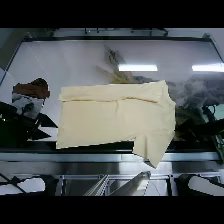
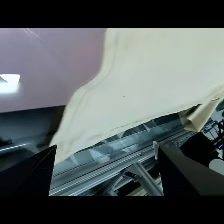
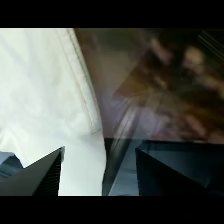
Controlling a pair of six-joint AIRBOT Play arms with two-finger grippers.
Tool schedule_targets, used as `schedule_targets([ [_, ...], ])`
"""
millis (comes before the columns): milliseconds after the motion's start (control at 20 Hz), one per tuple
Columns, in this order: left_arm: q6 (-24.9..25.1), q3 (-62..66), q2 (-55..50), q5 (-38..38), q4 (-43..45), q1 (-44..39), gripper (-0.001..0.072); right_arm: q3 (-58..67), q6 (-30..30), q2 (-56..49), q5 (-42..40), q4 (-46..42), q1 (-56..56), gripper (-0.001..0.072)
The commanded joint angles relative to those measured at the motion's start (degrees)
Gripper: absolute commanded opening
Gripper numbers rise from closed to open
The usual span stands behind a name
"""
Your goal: Fold the shirts.
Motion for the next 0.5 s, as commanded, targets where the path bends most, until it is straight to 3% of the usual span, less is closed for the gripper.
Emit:
schedule_targets([
  [0,2.03,-6.91,1.79,-5.9,0.87,0.66,0.066,-3.26,-3.67,-2.99,-5.73,3.78,2.58,0.048],
  [100,2.23,-7.52,1.79,-7.41,0.83,0.63,0.066,-3.23,-4.85,-5.44,-7.08,7.56,6.43,0.0467],
  [150,2.23,-7.48,1.79,-7.58,0.87,0.66,0.066,-3.17,-5.11,-6.34,-7.41,7.85,8.09,0.0321],
  [200,2.23,-7.41,1.79,-7.63,0.85,0.66,0.066,-3.17,-5.75,-6.69,-7.39,7.8,9.07,0.0124],
  [300,2.23,-7.41,1.79,-8.57,0.85,0.63,0.066,-2.95,-6.32,-6.6,-6.93,7.69,8.92,0.0018],
  [450,2.23,-7.43,1.79,-11.26,0.85,0.63,0.0659,-2.89,-6.27,-5.66,-6.71,7.39,7.13,0.0018],
])
